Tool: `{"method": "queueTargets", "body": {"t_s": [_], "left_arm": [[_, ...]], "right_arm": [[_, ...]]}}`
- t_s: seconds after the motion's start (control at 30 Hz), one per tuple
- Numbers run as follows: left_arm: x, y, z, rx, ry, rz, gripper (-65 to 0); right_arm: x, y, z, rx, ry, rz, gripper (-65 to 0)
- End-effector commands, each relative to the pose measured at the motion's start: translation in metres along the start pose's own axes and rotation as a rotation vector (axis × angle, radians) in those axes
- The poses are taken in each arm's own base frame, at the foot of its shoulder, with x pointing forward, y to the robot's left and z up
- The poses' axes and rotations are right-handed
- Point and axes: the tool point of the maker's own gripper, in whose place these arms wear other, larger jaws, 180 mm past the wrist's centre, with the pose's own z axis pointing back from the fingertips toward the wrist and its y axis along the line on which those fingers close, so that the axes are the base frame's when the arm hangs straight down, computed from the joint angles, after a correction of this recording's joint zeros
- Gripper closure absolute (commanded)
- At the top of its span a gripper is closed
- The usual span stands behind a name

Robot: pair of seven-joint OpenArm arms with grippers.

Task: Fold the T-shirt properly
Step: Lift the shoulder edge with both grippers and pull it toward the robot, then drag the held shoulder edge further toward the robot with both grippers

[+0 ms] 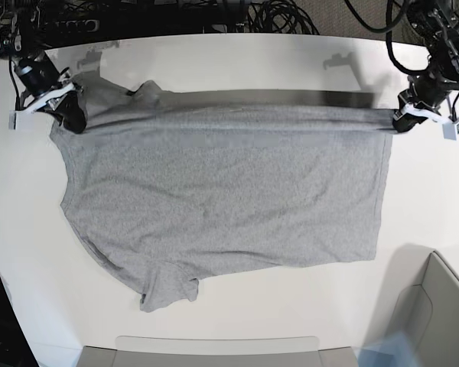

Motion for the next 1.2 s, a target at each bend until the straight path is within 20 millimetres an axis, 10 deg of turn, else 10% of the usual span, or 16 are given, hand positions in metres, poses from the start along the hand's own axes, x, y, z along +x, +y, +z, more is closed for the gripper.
{"method": "queueTargets", "body": {"t_s": [0.0, 1.17], "left_arm": [[0.014, -0.001, 0.001, -0.005, -0.036, -0.005, 0.0], [0.071, -0.035, -0.099, -0.017, 0.03, 0.065, 0.0]], "right_arm": [[0.018, 0.005, -0.002, 0.018, -0.032, 0.04, 0.0], [0.075, -0.02, -0.124, -0.093, 0.071, 0.239, 0.0]]}}
